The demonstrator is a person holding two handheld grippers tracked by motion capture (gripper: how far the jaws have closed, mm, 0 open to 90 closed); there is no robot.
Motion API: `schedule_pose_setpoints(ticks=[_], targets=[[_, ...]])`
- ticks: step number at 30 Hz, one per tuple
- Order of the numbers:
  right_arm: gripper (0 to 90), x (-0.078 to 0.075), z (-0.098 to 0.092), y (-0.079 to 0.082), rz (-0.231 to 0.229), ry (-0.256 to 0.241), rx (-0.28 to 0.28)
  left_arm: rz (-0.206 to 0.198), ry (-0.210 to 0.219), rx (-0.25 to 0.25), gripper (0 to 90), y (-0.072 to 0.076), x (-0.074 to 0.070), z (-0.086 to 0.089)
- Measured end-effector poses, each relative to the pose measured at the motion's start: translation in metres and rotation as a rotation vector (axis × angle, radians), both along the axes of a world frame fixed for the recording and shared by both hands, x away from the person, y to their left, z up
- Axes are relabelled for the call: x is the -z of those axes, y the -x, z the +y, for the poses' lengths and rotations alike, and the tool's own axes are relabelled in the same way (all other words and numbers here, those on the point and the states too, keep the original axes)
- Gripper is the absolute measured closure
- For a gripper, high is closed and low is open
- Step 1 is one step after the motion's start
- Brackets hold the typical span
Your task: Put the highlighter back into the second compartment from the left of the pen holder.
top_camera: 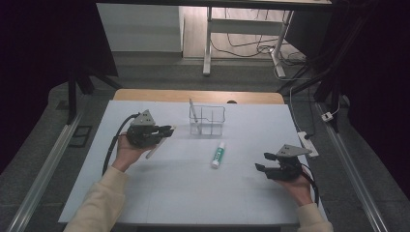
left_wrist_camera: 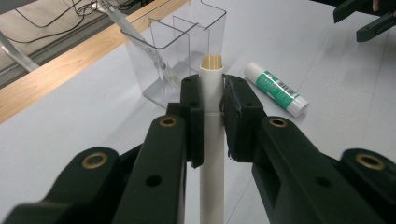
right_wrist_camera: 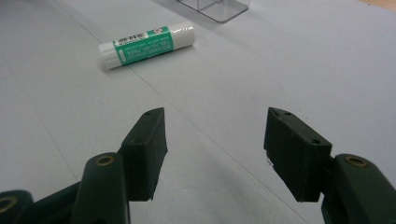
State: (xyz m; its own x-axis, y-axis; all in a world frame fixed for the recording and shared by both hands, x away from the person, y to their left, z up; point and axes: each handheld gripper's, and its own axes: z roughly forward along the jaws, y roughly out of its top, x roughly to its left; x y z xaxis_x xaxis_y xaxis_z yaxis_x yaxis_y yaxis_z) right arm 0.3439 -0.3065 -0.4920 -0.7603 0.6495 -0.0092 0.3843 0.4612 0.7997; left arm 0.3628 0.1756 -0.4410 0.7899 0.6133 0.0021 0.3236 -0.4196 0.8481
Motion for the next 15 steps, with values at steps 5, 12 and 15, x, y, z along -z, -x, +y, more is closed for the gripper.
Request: schedule_pose_setpoints(ticks=[5, 12, 15], targets=[[38.5, 0.0004, -0.0004, -0.0003, 0.002, -0.001, 0.002, 0.003, 0.022, 0.003, 78.1, -0.0005, 0.0007, -0.0021], [38.5, 0.0009, -0.0001, -0.0005, 0.002, 0.005, 0.002, -0.016, 0.064, -0.022, 78.1, 0.0001, -0.0007, -0.0040], [38.5, 0.0011, -0.0001, -0.0005, 0.003, 0.005, 0.001, -0.026, 0.087, -0.031, 78.1, 0.0006, -0.0015, -0.0047]])
